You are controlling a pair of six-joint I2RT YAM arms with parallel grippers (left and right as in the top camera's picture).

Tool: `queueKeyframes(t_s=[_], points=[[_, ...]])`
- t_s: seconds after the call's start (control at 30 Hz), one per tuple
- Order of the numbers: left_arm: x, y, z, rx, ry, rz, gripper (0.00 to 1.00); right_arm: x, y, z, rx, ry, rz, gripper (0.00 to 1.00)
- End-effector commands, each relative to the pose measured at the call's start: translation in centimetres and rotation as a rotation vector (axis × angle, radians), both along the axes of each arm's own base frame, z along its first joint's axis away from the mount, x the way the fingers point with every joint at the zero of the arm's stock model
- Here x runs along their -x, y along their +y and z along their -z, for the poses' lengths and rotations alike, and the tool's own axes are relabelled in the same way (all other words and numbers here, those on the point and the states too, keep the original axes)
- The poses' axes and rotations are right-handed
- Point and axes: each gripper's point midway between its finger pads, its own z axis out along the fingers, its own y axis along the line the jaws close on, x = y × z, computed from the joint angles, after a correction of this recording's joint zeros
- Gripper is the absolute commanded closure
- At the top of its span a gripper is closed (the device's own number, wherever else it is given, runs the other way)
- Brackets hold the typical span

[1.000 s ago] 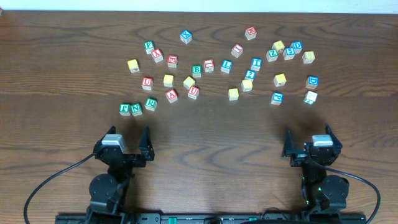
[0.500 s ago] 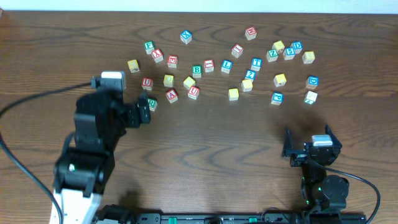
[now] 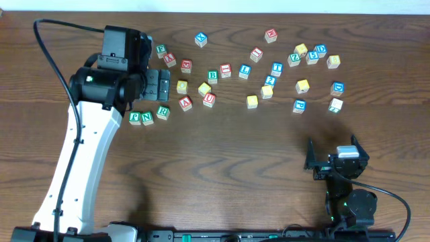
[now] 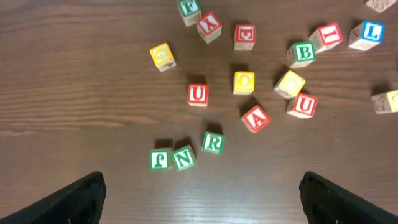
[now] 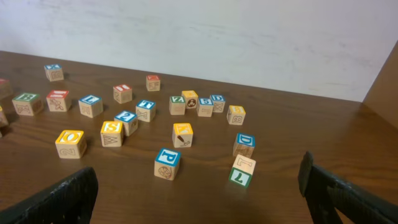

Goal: Spell out ROBOT
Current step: 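Move the left gripper over the green R block near the left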

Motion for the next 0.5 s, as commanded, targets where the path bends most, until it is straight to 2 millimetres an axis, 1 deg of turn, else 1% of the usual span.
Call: queueKeyframes(t_s=[0.0,0.13,0.17,0.27,0.33,0.47], points=[[-0.7,0.1,-1.6,0.0,-0.056,0.005,0.02,0.0,0.1,0.2,0.011,0.005,-0.005,0.01],[-0.5,0.2,-1.4,-0.004,-0.044,0.008,0.02,0.0,0.1,0.2,0.01,0.005,-0.005,0.01],[-0.3,0.2,-0.9,-0.007,-0.023,0.008,0.02,0.0,0.1,0.2,0.011,0.005,-0.005,0.01],[-0.2,0.2,0.8,-0.018,0.043,0.007,0.02,0.0,0.1,0.2,0.011,0.005,-0.005,0.01],[-0.8,0.2,2.8,-0.026,0.099,0.007,0.02,0.0,0.1,0.2,0.011,0.005,-0.005,0.01],[-1.3,-0.3,5.5,-0.019,0.175,0.015,0.02,0.0,0.1,0.2,0.011,0.005,-0.005,0.01]])
